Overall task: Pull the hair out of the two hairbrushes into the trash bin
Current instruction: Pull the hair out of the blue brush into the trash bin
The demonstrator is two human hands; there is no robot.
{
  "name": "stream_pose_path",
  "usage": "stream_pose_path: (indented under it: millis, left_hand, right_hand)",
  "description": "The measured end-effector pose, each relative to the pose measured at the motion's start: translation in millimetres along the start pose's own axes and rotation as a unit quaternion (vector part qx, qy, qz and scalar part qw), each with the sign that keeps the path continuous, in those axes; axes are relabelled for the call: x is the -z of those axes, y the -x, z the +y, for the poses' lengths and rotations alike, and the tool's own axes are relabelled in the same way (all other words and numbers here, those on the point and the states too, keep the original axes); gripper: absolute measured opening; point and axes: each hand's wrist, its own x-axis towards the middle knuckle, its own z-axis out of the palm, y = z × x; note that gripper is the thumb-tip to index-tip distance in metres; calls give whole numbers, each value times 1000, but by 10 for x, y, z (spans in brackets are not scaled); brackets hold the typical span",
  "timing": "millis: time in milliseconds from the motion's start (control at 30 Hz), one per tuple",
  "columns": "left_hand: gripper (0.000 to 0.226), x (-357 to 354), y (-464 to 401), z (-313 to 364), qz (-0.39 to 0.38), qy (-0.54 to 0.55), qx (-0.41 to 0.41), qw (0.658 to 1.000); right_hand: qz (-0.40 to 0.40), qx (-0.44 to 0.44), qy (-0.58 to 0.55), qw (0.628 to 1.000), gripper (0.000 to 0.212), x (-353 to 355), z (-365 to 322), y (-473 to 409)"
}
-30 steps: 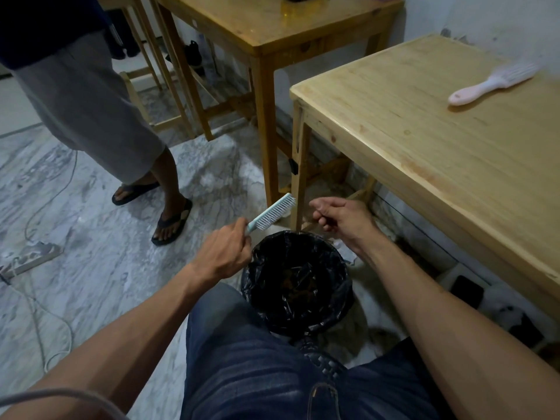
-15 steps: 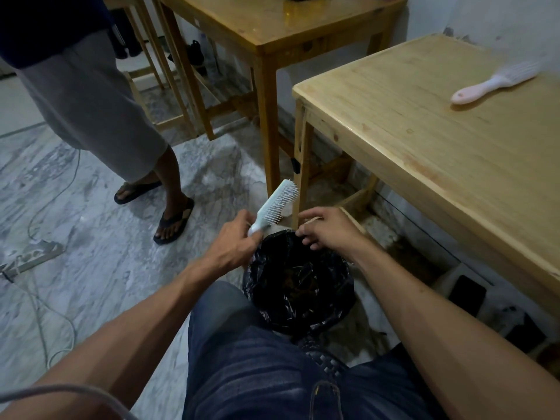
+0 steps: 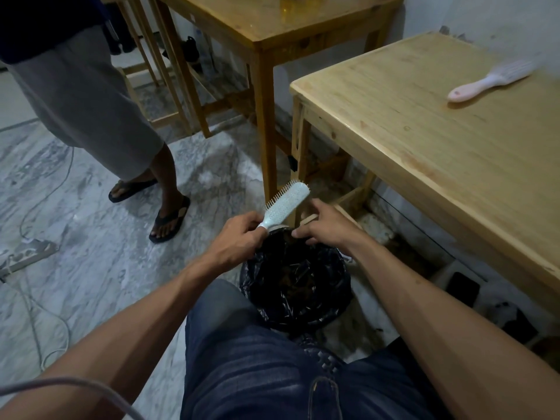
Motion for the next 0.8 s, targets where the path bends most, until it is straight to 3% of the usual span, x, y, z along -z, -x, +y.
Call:
stream_pose_path:
  millis: [67,167,200,300,467,800]
  left_hand:
    - [22,-6,10,20,-15,-3,-20,1000]
    - [26,6,27,24,3,-42,-51,998]
    - [28,20,27,12,28,-87,-66,994]
    - [23,72,9,-96,92,-198,-89,972]
    - [19,101,6,-292,112,-332,-42,936]
    - [23,25,-25,-270,134,-428,66,891]
  right_hand:
    - [-41,26,-18,999,85,-58,-29,11]
    - [-52,66,-36,996,22,-104,-40,26]
    - [-44,75,-51,995,9,-96,-27,37]
    - [-6,93,-92,991,9,-7,-13,83]
    - [35,116,-180,976,12,163,-45,213]
    - [48,128,-236,962,12,213,17,228]
